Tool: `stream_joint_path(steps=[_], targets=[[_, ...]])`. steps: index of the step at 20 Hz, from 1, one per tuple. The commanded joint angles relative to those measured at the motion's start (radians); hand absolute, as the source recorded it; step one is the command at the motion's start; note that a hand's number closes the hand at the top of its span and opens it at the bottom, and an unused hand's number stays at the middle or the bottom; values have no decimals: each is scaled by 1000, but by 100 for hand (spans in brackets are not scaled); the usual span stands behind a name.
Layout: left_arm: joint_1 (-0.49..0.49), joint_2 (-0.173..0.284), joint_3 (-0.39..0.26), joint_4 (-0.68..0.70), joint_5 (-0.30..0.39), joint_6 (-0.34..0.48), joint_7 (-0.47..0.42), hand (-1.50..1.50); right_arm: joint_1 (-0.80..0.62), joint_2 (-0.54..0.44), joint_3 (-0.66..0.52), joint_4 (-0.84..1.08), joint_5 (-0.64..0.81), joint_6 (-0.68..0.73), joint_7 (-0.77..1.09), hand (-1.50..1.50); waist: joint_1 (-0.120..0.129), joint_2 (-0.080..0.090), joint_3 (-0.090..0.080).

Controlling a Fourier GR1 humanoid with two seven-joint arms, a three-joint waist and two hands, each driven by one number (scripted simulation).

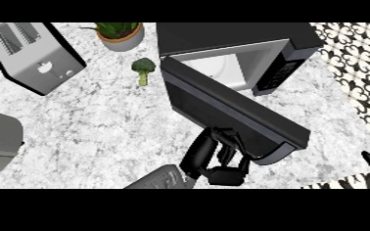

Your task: Pick up the milk, place it into the microwave and close the microwave

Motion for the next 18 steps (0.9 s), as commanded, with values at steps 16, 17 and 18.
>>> stream_joint_path(steps=[16,17,18], targets=[[-226,-6,119,75,303,263,37,-150,-176,-205,-250,-113,82,-87,14,150,-101,29,-2],[-240,-6,129,76,311,275,22,-150,-181,-214,-255,-96,91,-81,4,150,-100,32,0],[-250,-6,139,85,322,278,13,-150,-178,-212,-253,-95,101,-87,6,150,-108,36,0]])
